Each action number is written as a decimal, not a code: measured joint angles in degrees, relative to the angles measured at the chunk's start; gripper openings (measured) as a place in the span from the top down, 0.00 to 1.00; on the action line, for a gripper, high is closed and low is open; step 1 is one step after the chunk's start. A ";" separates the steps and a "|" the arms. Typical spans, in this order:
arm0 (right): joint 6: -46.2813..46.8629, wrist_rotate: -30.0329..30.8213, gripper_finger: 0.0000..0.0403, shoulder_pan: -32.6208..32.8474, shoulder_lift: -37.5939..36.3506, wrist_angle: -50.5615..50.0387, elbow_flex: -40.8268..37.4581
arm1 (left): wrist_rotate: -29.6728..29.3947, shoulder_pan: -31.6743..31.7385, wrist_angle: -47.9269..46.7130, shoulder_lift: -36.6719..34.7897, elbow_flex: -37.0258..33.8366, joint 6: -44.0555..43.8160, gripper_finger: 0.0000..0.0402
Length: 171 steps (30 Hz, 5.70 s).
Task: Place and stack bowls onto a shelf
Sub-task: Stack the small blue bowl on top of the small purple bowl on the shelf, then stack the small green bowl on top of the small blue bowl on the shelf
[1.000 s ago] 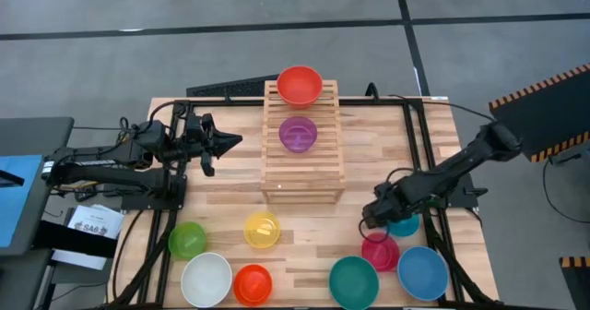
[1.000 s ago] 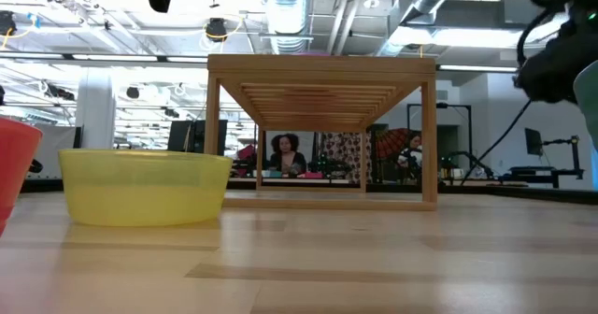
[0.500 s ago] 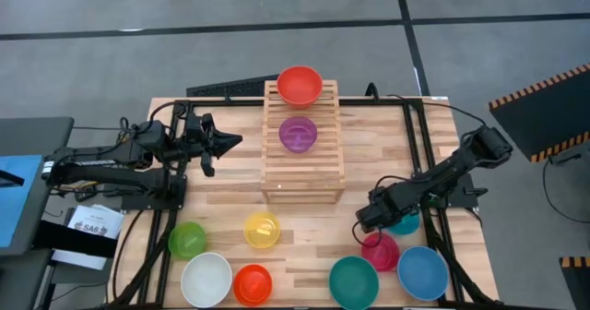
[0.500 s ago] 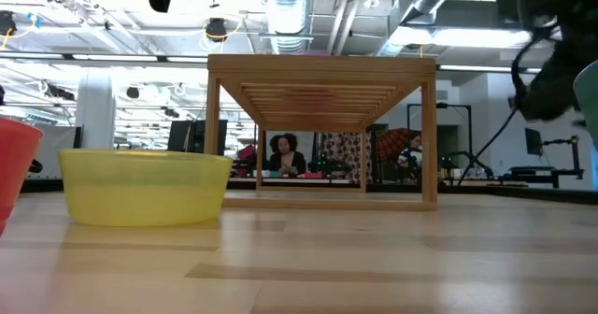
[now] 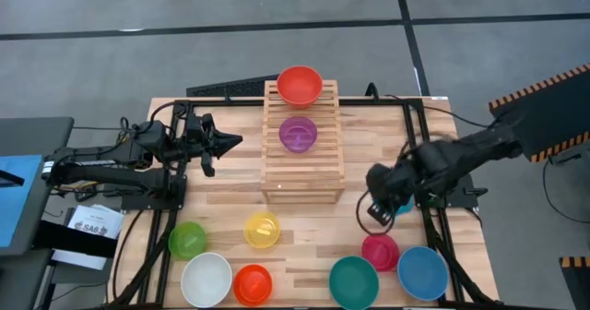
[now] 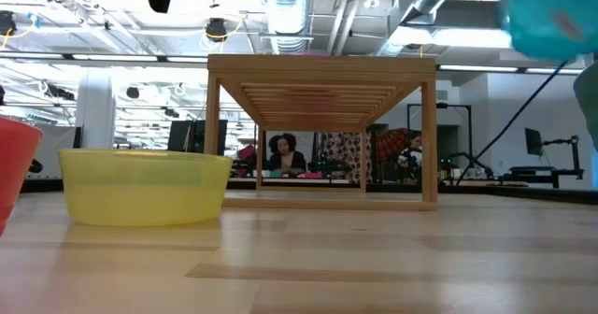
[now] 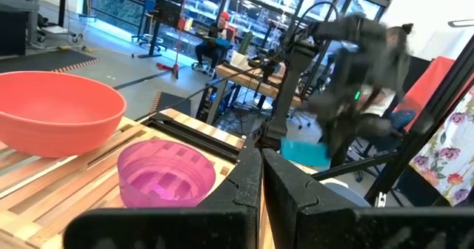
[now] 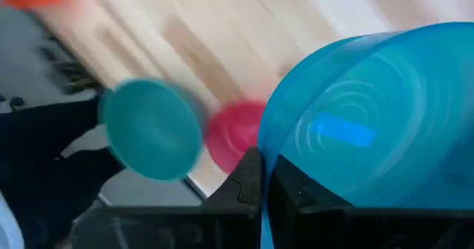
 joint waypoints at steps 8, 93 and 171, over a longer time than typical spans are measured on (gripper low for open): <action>-33.74 14.47 0.94 -6.61 12.19 -4.22 26.08 | -0.01 0.00 -0.02 0.02 0.00 0.00 1.00; -33.64 20.92 0.37 -10.66 -8.45 21.39 -12.93 | -0.20 0.00 -5.84 0.02 0.02 -0.70 1.00; -24.01 27.34 0.37 -6.68 -13.56 45.91 -32.12 | 14.15 -30.29 -72.23 26.19 6.82 0.29 1.00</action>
